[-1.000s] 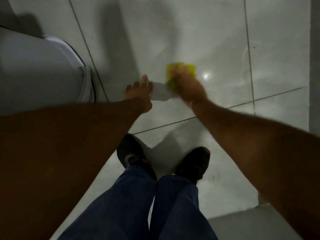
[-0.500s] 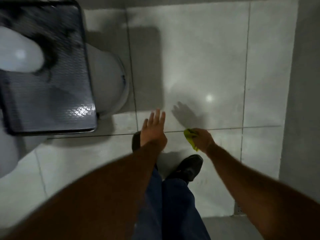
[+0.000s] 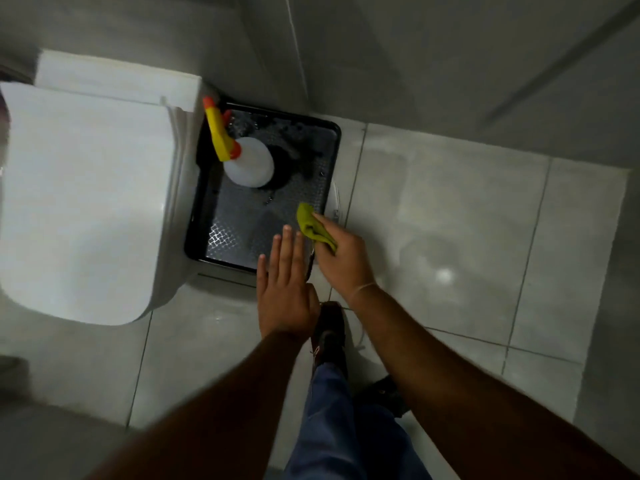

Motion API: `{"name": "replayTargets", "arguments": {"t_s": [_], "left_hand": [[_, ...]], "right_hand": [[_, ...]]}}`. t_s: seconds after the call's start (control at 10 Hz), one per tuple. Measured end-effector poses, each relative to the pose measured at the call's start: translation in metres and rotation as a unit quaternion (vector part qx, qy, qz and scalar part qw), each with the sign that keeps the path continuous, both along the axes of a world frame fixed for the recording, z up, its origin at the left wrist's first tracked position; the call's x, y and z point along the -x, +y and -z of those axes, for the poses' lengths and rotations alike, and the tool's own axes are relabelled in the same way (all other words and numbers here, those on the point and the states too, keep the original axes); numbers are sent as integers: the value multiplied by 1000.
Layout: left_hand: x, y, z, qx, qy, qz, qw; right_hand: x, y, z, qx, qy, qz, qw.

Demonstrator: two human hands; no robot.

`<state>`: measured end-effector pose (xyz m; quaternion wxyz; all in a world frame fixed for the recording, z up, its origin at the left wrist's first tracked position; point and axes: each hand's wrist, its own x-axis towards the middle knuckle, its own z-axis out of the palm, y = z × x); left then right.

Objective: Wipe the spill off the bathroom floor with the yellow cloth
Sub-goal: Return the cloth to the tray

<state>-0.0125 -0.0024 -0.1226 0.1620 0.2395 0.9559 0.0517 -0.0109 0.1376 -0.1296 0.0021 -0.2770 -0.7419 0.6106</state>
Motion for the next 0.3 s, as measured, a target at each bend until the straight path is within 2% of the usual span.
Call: {"name": "replayTargets", "arguments": {"t_s": [0.1,0.2,0.3], "left_hand": [[19,-15,-7,-3,16,-46,999],[33,-24,-13,-19,28,-123,992],[41,-32,-19,-26,28,-184,982]], "right_hand": [[32,-27,6,-128,-2,-63,990],[47,-49,24,-256,-61,-184,947],[36,-70,32,-317,-142,-280,895]]}}
